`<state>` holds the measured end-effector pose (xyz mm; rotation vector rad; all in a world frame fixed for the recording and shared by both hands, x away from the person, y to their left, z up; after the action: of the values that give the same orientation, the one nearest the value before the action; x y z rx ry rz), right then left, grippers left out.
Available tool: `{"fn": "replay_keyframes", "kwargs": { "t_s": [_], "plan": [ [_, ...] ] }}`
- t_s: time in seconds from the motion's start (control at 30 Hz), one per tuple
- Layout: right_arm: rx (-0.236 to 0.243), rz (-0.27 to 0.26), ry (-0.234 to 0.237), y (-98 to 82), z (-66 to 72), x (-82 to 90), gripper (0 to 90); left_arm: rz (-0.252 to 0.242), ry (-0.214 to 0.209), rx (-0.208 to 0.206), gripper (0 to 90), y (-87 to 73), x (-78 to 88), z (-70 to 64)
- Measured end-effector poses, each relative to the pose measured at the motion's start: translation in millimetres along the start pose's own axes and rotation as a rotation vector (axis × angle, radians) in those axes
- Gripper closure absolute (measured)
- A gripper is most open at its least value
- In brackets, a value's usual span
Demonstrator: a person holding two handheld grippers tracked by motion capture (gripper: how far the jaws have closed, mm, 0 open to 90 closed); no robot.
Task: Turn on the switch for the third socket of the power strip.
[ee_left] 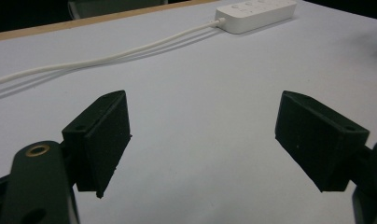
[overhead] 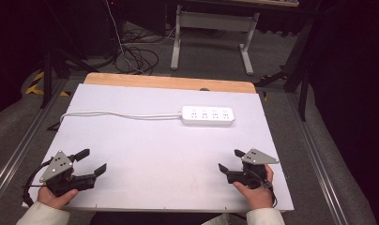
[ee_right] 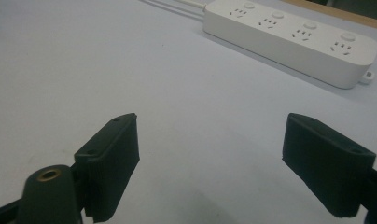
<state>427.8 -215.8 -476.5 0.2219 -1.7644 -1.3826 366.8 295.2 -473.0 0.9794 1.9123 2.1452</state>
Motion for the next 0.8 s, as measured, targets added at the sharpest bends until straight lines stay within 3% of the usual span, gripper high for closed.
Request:
{"fn": "replay_keyframes", "kwargs": {
  "t_s": [0.2, 0.4, 0.8],
  "plan": [
    [0.006, -0.008, -0.004, 0.8, 0.2, 0.7, 19.1, 0.005, 0.030, -0.048, 19.0, 0.6, 1.4, -1.6],
    [0.010, 0.006, 0.012, 1.0, 0.5, -0.2, 24.5, 0.012, 0.023, -0.040, 19.0, 0.9, 1.8, -1.7],
    [0.009, 0.015, 0.017, 5.1, 0.7, 0.8, 27.1, 0.012, 0.006, -0.024, 19.0, 2.1, 3.6, -1.2]
  ]
}}
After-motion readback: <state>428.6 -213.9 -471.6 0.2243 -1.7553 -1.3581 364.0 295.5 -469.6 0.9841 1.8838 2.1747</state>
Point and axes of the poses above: each handheld gripper's, and its own axes: x roughly backward along the jaws, y roughly out of its top, z roughly to its left, the point moved 2 cm from there along -x, roughly forward along the jaws, and after that the axes turned 3 degrees about y, right-handed, at the moved point
